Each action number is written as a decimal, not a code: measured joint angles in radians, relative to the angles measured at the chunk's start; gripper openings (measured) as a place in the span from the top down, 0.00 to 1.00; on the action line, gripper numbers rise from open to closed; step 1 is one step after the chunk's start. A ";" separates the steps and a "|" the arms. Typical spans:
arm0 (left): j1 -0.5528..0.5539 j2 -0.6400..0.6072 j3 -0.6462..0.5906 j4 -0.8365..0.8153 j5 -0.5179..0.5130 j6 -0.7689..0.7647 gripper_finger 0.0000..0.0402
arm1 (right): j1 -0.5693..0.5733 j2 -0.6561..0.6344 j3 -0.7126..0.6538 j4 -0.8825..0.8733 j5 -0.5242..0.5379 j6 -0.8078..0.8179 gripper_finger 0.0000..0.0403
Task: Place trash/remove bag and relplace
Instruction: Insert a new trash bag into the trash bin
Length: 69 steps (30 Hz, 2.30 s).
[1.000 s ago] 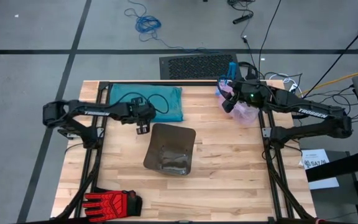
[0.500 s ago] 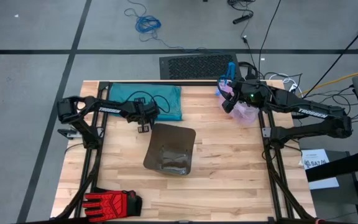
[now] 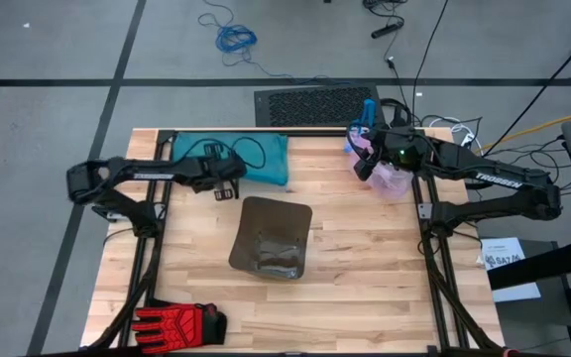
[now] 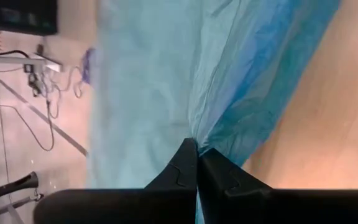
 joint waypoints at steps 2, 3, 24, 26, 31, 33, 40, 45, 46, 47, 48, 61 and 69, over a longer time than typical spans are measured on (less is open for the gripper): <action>0.000 -0.060 0.005 -0.021 -0.005 0.000 1.00 | 0.000 0.000 0.000 0.000 0.000 0.000 0.55; 0.000 -0.089 0.012 -0.044 -0.009 -0.001 1.00 | 0.000 0.000 0.000 0.001 0.000 0.000 0.55; -0.020 -0.362 0.675 -0.307 -0.084 0.067 1.00 | 0.104 0.000 -0.001 0.249 -0.132 -0.135 0.55; -0.038 -0.348 0.752 -0.310 -0.073 0.079 1.00 | 0.123 0.000 -0.001 0.281 -0.132 -0.135 0.55; -0.101 -0.293 0.934 -0.330 -0.041 0.079 1.00 | 0.171 0.000 -0.001 0.332 -0.131 -0.159 0.55; -0.135 -0.267 0.996 -0.330 -0.041 0.079 1.00 | 0.188 0.000 -0.001 0.344 -0.131 -0.177 0.55; -0.293 -0.159 1.175 -0.364 -0.040 0.057 1.00 | 0.236 0.000 -0.001 0.399 -0.131 -0.194 0.55; -0.418 -0.087 1.281 -0.391 -0.039 0.027 1.00 | 0.264 0.000 -0.001 0.429 -0.130 -0.195 0.55; -0.444 -0.078 1.300 -0.392 -0.040 0.027 1.00 | 0.272 0.000 -0.001 0.437 -0.130 -0.194 0.55; -0.468 -0.069 1.321 -0.391 -0.043 0.027 1.00 | 0.283 0.000 -0.001 0.442 -0.130 -0.194 0.55; -0.493 -0.062 1.339 -0.389 -0.047 0.027 1.00 | 0.296 0.000 -0.001 0.445 -0.130 -0.193 0.55; -0.692 0.006 1.471 -0.417 -0.106 -0.001 1.00 | 0.518 0.072 -0.001 0.616 -0.168 -0.190 0.57; -0.773 0.082 1.471 -0.453 -0.219 -0.001 1.00 | 0.579 0.272 -0.001 0.771 -0.184 -0.216 0.66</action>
